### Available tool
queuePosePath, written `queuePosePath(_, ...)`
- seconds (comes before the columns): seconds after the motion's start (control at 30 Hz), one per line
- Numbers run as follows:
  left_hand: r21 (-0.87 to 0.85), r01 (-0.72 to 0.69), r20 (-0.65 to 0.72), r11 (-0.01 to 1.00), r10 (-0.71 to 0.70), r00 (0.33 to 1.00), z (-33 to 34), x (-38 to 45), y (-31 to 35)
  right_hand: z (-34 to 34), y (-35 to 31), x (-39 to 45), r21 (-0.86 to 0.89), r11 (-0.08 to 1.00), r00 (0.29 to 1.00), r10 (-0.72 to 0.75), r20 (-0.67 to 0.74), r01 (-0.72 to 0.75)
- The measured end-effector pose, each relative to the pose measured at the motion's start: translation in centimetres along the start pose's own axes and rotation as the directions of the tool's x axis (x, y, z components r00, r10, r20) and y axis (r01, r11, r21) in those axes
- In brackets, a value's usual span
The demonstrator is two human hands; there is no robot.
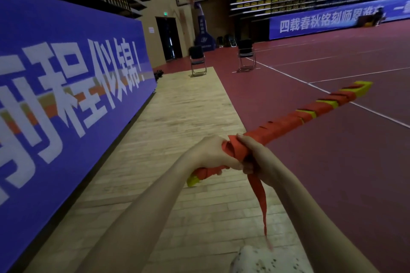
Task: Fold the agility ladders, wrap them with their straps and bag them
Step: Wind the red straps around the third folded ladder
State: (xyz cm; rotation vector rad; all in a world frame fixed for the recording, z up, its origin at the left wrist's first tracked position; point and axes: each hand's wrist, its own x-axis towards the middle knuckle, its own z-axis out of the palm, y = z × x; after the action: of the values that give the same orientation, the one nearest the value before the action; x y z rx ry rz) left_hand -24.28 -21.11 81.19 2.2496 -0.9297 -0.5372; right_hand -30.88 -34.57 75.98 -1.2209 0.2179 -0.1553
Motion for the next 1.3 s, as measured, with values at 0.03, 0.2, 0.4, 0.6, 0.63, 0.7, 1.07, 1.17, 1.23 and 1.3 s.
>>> queuePosePath(0.03, 0.038, -0.008, -0.092, 0.999, 0.011, 0.996, 0.4, 0.0, -0.1, 0.2, -0.2, 0.0, -0.024, 1.0, 0.999, -0.006, -0.034, 0.006)
queuePosePath(0.2, 0.582, 0.155, -0.508, 0.798, 0.208, 0.836, 2.3, -0.1, -0.4, 0.7, 0.4, -0.4, -0.195, 0.98, 0.987, -0.08, -0.139, 0.052)
queuePosePath(0.4, 0.747, 0.062, -0.393, 0.662, 0.364, 0.844, 2.0, -0.6, -1.0, 0.9, 2.0, -1.0, -0.075, 0.994, 0.99, -0.082, -0.117, 0.074)
queuePosePath(0.6, 0.658, 0.015, -0.401, 0.753, 0.333, 0.853, 1.4, -1.1, -1.6, 0.8, 2.7, -1.4, -0.089, 0.991, 0.993, -0.105, -0.044, 0.101)
queuePosePath(0.63, 0.608, 0.025, -0.434, 0.793, 0.306, 0.847, 1.3, -1.2, -1.8, 0.8, 2.6, -1.5, -0.085, 0.992, 0.995, -0.097, -0.02, 0.095)
queuePosePath(0.7, 0.571, 0.018, -0.463, 0.82, 0.304, 0.832, 1.1, -1.2, -2.1, 0.7, 2.4, -1.5, -0.07, 0.994, 0.996, -0.086, 0.019, 0.087)
queuePosePath(1.07, 0.878, 0.128, -0.45, 0.462, 0.703, 0.551, 4.9, -1.5, -1.9, 2.0, 1.6, -1.3, 0.034, 0.999, 0.994, 0.041, -0.1, -0.038)
queuePosePath(1.17, 0.839, 0.135, -0.506, 0.527, 0.664, 0.55, 5.4, -1.8, -1.9, 1.7, 1.9, -1.3, 0.053, 0.998, 0.998, 0.022, -0.056, -0.019)
queuePosePath(1.23, 0.726, 0.118, -0.522, 0.677, 0.431, 0.736, 4.8, -2.1, -0.9, 1.4, 2.4, -1.4, 0.096, 0.995, 0.999, -0.035, -0.008, 0.035)
queuePosePath(1.3, 0.456, 0.085, -0.27, 0.886, 0.047, 0.962, 2.9, -1.8, -0.2, 1.3, 2.7, -1.5, 0.122, 0.988, 0.995, -0.095, 0.038, 0.09)
